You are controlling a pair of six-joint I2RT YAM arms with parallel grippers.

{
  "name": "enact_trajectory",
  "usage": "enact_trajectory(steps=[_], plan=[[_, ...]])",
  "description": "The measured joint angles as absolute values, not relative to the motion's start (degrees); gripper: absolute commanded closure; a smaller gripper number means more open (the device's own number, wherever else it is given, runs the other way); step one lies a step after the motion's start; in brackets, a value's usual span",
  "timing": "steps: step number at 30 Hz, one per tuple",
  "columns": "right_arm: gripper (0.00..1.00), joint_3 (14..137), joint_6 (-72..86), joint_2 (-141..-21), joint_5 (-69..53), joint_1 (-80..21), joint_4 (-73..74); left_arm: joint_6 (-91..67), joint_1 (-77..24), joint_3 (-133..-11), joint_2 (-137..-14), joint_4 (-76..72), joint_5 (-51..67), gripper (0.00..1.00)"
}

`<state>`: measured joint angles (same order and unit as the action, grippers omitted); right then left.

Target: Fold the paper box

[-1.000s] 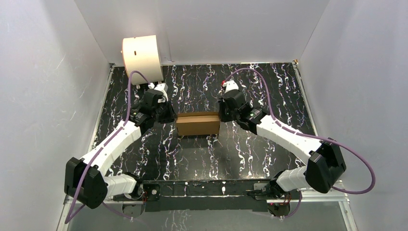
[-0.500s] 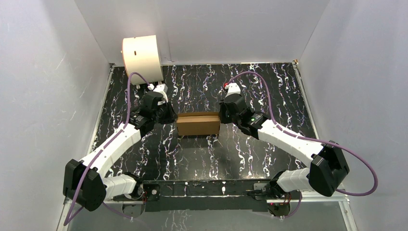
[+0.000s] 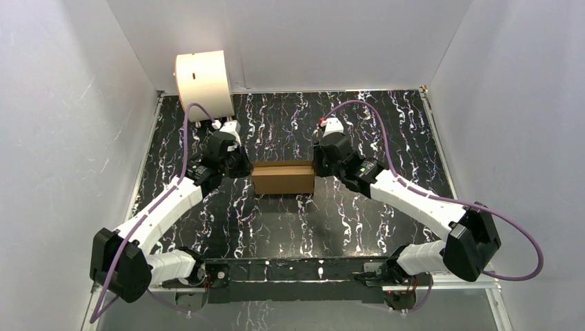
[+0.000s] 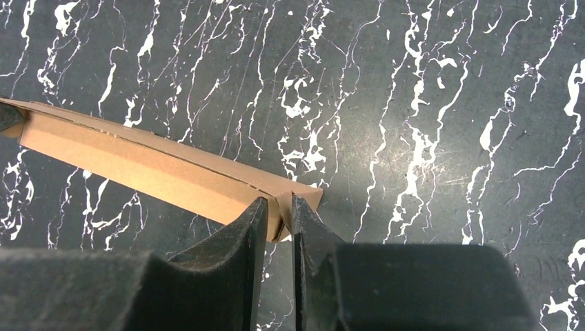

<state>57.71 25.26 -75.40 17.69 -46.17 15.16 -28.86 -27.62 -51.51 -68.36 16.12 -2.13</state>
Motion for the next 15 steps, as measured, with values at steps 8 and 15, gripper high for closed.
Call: enact_trajectory(steps=[8, 15], plan=[[0.78, 58.8, 24.6, -75.3, 18.1, -46.2, 17.3, -28.3, -27.6, -52.4, -68.3, 18.3, -3.6, 0.94], [0.91, 59.5, 23.1, -74.9, 18.5, -46.2, 18.6, -28.1, -27.6, -53.0, -68.4, 19.5, -3.8, 0.94]])
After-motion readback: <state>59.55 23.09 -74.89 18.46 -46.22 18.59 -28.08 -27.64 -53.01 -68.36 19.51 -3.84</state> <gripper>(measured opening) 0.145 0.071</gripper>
